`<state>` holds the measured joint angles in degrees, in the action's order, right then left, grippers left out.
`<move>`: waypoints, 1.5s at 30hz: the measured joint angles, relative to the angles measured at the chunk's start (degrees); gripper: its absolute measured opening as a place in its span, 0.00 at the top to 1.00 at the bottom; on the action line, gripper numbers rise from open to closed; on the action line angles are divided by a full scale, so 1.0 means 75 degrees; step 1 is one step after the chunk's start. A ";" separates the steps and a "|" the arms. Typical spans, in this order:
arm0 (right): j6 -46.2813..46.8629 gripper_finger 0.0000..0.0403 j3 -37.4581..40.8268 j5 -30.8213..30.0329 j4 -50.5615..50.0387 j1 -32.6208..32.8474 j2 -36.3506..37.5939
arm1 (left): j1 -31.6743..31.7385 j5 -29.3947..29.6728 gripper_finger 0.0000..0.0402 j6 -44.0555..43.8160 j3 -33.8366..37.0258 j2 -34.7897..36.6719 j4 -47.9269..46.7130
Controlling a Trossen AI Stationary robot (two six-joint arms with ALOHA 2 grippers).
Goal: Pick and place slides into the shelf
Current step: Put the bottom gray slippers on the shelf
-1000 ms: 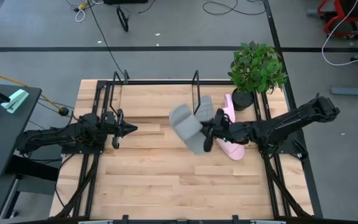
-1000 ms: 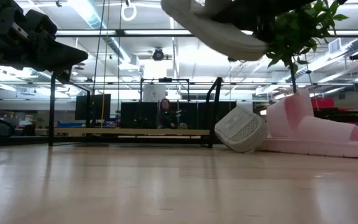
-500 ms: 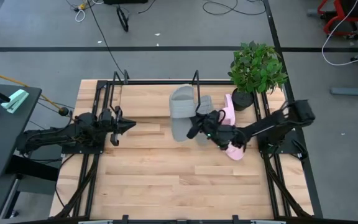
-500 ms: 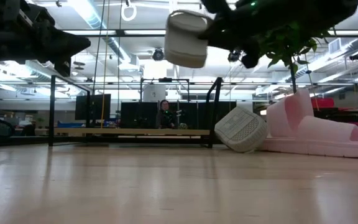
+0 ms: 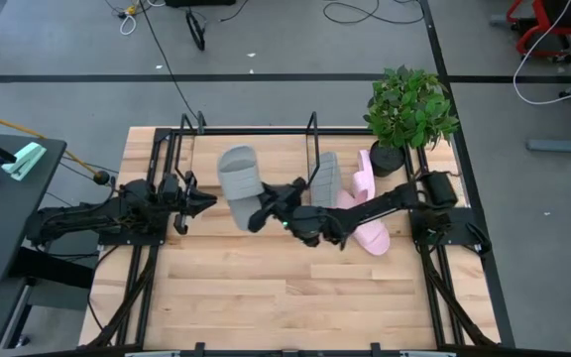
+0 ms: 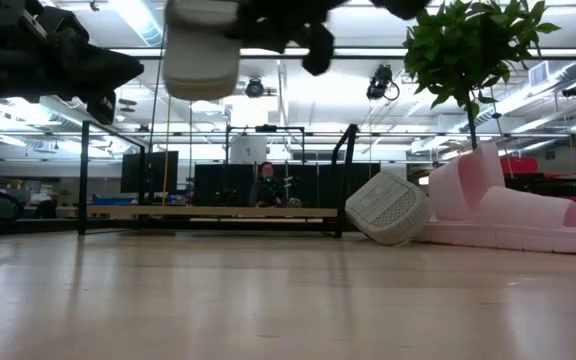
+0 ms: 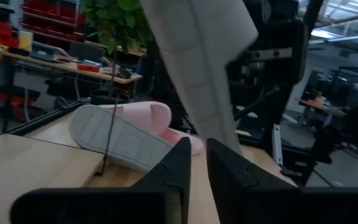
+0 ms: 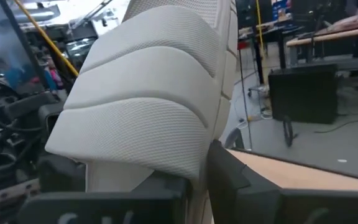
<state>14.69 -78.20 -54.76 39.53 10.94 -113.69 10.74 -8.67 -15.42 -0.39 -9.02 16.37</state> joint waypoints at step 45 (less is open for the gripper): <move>0.1824 0.92 -0.1935 0.0391 -0.0766 -0.1321 -0.1026 | -0.0023 -0.1128 0.72 -0.0903 0.0000 0.0003 -0.1540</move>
<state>28.36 -92.71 -51.83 33.78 1.04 -121.38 10.57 -17.14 -22.19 -0.39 -8.99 4.82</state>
